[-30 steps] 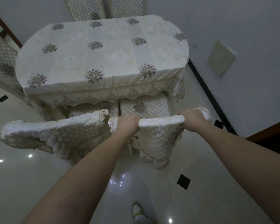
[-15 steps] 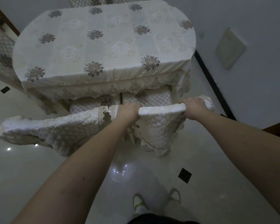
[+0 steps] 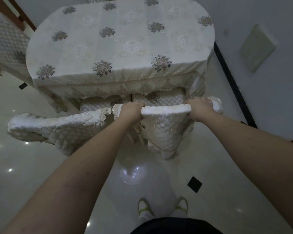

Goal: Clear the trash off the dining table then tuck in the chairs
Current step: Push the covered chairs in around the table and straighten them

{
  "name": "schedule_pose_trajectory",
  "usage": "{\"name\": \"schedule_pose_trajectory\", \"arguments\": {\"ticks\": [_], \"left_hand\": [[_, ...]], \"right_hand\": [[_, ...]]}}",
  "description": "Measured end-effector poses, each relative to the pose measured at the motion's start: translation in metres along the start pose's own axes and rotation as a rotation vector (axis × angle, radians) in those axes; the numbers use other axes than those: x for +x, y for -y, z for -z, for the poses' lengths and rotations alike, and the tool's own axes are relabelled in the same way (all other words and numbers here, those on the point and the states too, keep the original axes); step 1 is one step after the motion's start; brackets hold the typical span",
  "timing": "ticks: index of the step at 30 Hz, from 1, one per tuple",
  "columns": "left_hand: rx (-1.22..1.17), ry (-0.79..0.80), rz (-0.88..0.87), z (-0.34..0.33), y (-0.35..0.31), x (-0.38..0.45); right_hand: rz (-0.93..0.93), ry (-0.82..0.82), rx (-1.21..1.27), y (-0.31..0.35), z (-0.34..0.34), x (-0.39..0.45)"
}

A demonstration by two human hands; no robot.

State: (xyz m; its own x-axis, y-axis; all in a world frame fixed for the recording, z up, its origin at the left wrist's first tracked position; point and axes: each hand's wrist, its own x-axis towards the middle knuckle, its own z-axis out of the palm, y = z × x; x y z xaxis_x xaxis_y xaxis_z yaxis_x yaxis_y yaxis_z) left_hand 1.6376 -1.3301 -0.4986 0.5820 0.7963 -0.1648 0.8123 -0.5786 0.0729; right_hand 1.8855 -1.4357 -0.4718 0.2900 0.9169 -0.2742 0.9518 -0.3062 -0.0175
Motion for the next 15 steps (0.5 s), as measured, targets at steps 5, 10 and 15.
{"name": "schedule_pose_trajectory", "arguments": {"ticks": [5, 10, 15], "left_hand": [[-0.005, -0.083, 0.029, -0.005, -0.002, -0.004], [0.002, -0.089, 0.070, -0.002, -0.008, -0.008], [0.000, -0.109, 0.120, -0.002, -0.014, -0.012]], "right_hand": [[0.007, 0.015, -0.011, -0.002, -0.003, 0.004], [0.024, 0.025, -0.004, -0.004, -0.005, 0.006], [0.044, 0.019, -0.002, -0.006, -0.004, 0.004]]}}
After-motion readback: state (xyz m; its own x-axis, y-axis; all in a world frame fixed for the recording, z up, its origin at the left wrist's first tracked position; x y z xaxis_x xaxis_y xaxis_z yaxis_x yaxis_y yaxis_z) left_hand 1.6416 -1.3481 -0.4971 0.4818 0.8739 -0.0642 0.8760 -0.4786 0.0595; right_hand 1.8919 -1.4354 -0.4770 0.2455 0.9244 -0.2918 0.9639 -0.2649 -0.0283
